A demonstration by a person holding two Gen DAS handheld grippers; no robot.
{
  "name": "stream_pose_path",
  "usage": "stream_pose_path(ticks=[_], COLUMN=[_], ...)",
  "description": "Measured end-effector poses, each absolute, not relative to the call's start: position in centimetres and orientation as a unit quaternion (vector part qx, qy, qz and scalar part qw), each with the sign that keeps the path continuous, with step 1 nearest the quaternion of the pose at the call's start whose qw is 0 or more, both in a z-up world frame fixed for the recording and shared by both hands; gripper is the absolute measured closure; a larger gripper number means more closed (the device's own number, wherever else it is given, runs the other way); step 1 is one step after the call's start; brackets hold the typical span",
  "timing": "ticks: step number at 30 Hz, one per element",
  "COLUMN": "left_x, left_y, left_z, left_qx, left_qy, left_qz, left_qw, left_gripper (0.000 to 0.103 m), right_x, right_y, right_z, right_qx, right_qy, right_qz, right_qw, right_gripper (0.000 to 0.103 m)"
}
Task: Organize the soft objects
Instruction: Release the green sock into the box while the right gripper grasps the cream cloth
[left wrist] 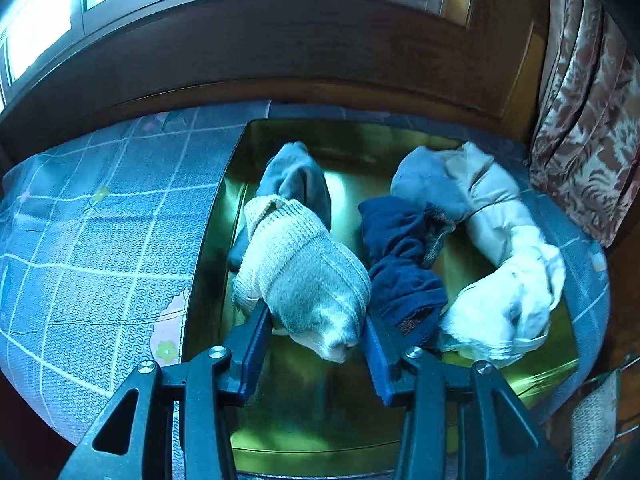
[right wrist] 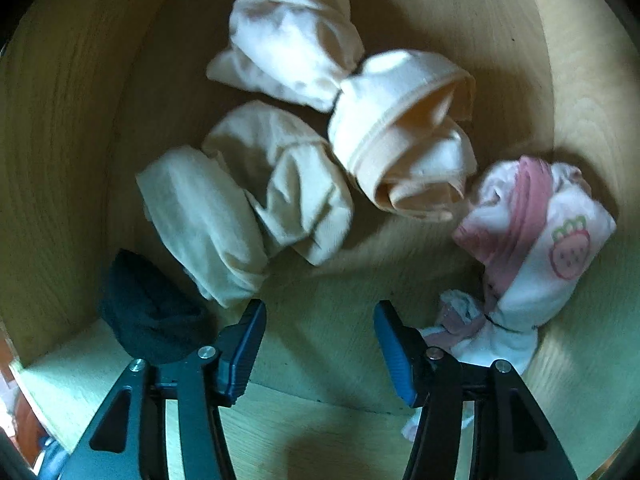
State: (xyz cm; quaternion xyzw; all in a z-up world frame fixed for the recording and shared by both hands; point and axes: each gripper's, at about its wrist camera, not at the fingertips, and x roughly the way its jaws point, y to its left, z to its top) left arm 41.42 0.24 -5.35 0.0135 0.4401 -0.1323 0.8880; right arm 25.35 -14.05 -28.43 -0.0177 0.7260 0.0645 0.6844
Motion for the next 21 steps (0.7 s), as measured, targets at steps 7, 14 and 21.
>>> stream_pose_path(ticks=[7,14,21], left_x=[41.5,41.5,41.6], left_y=[0.2,0.3,0.6], left_z=[-6.1,-5.9,-6.1], left_qx=[0.01,0.011,0.005], left_qy=[0.447,0.444,0.448], left_qz=[-0.13,-0.133,-0.127], left_qw=[0.885,0.886,0.885], left_gripper=[0.055,0.055,0.055], right_x=[26.6,26.8,28.2], right_y=[-12.8,-12.1,-9.4], right_z=[-28.0,-26.7,-25.3], right_qx=[0.009,0.032,0.015], right_qy=[0.699,0.674,0.639], right_qz=[0.064,0.07,0.076], right_qw=[0.712,0.735,0.765], right_gripper=[0.034,0.029,0.015])
